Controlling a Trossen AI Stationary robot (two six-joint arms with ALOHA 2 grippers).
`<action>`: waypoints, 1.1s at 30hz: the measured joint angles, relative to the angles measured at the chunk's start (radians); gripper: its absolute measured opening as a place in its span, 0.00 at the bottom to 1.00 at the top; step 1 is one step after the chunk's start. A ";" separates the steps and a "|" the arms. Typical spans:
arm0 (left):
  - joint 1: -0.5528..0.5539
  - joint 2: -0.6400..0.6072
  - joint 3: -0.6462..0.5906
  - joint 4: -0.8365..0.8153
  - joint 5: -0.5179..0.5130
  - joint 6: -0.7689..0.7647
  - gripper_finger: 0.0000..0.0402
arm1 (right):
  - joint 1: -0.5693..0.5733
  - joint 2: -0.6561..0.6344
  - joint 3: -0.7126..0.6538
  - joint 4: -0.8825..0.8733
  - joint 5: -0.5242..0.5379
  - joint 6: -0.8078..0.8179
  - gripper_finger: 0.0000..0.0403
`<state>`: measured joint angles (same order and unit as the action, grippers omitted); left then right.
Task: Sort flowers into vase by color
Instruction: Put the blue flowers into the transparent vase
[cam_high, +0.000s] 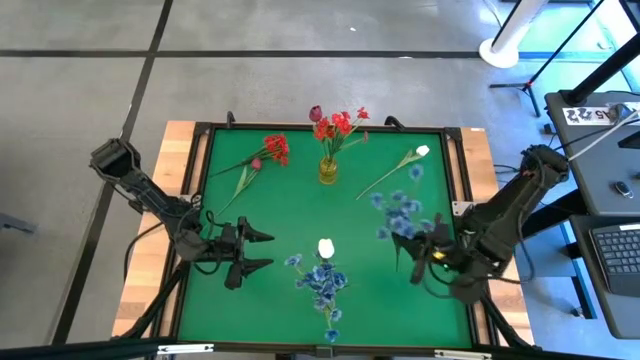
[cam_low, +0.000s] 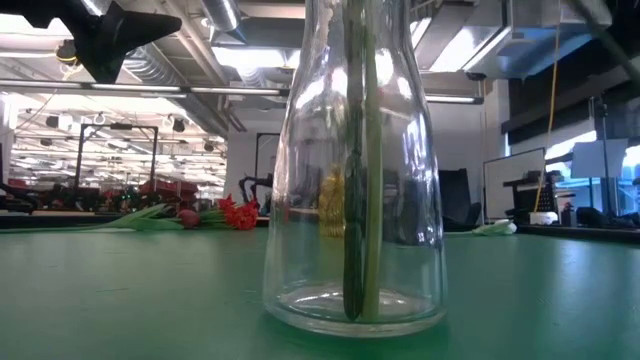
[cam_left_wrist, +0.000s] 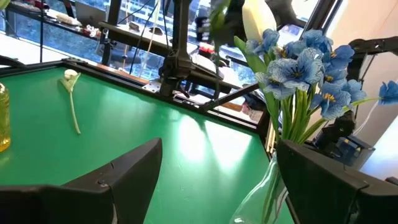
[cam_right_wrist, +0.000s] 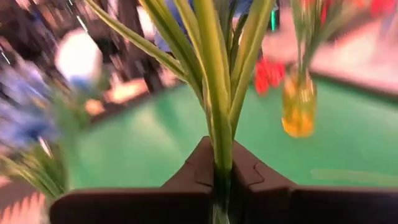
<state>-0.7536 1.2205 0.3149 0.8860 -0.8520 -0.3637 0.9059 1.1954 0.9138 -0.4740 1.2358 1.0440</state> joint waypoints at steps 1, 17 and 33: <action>0.000 0.000 0.000 0.000 0.000 0.000 0.78 | 0.014 0.001 0.000 0.062 0.036 -0.051 0.03; 0.034 0.000 0.000 0.002 0.039 0.000 0.78 | -0.080 0.206 0.000 1.007 -0.510 -0.872 0.01; 0.034 0.000 0.000 0.001 0.039 0.000 0.78 | -0.212 0.427 0.000 1.578 -0.797 -1.239 0.02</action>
<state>-0.7200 1.2205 0.3149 0.8868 -0.8131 -0.3637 0.6935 1.6223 0.9134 1.1039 0.4391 -0.1953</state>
